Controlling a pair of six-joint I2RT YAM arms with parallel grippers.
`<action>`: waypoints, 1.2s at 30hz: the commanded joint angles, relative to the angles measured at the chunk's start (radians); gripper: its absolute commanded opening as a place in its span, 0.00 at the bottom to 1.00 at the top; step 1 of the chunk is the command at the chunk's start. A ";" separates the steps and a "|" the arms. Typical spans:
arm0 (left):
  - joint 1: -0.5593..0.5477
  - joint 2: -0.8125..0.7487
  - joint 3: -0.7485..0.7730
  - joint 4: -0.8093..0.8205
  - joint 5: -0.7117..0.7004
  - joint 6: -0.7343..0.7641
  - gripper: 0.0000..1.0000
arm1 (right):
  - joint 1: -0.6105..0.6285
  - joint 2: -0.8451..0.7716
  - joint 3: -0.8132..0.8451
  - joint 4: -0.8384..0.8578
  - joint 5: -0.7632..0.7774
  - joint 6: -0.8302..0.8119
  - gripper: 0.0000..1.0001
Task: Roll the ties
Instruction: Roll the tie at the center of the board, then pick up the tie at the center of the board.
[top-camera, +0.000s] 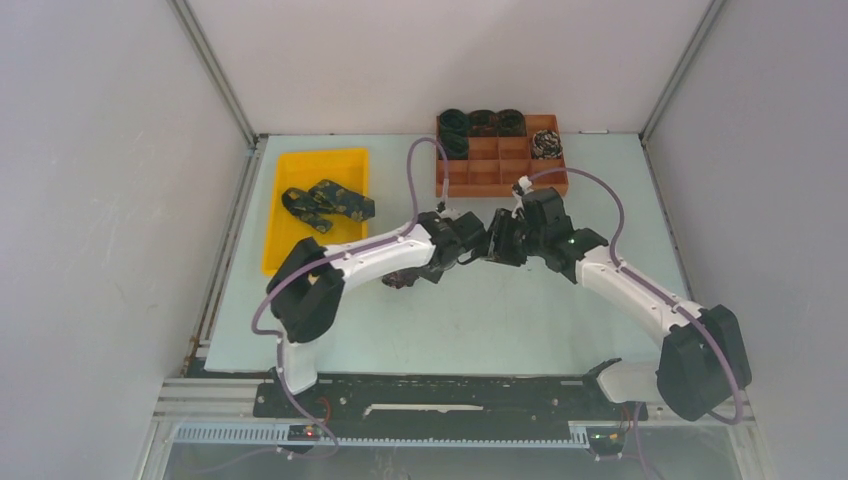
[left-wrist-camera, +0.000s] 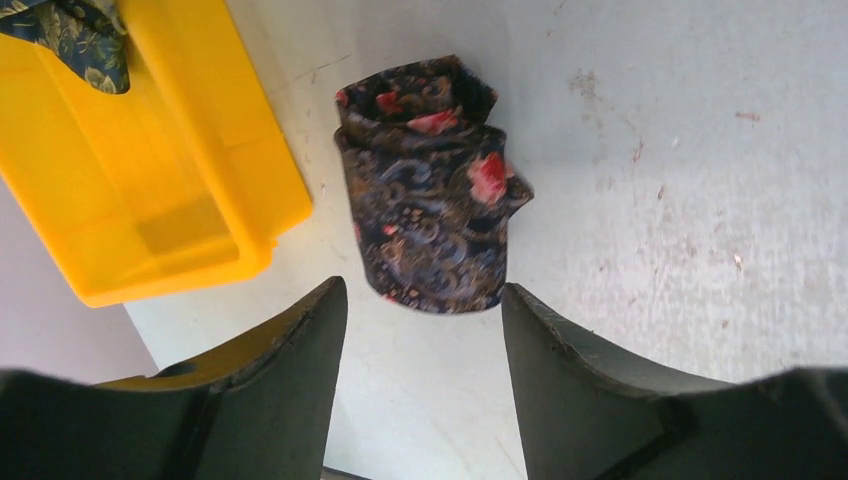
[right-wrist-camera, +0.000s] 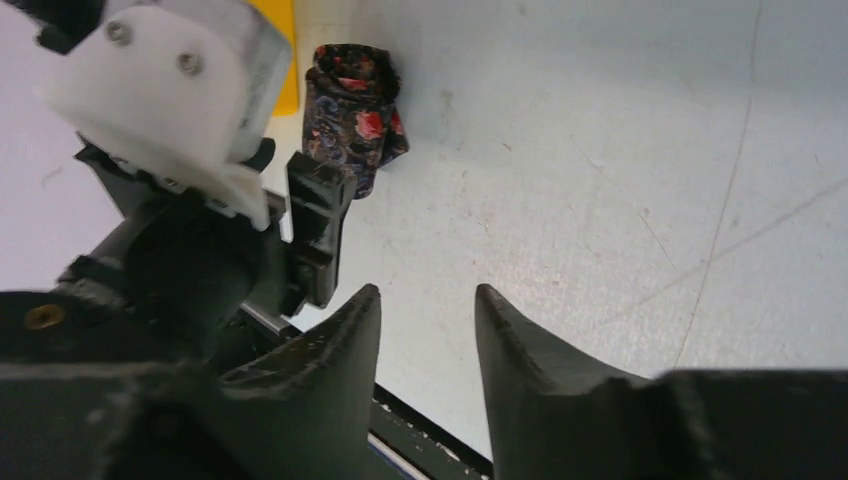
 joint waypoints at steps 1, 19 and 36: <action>0.017 -0.160 -0.073 0.046 0.034 -0.007 0.65 | 0.036 -0.029 -0.012 0.119 0.008 -0.021 0.48; 0.257 -0.389 -0.292 0.229 0.215 0.045 0.59 | 0.215 0.307 0.084 0.386 0.011 0.035 1.00; 0.330 -0.290 -0.314 0.280 0.230 0.078 0.56 | 0.260 0.595 0.223 0.446 -0.019 0.072 0.86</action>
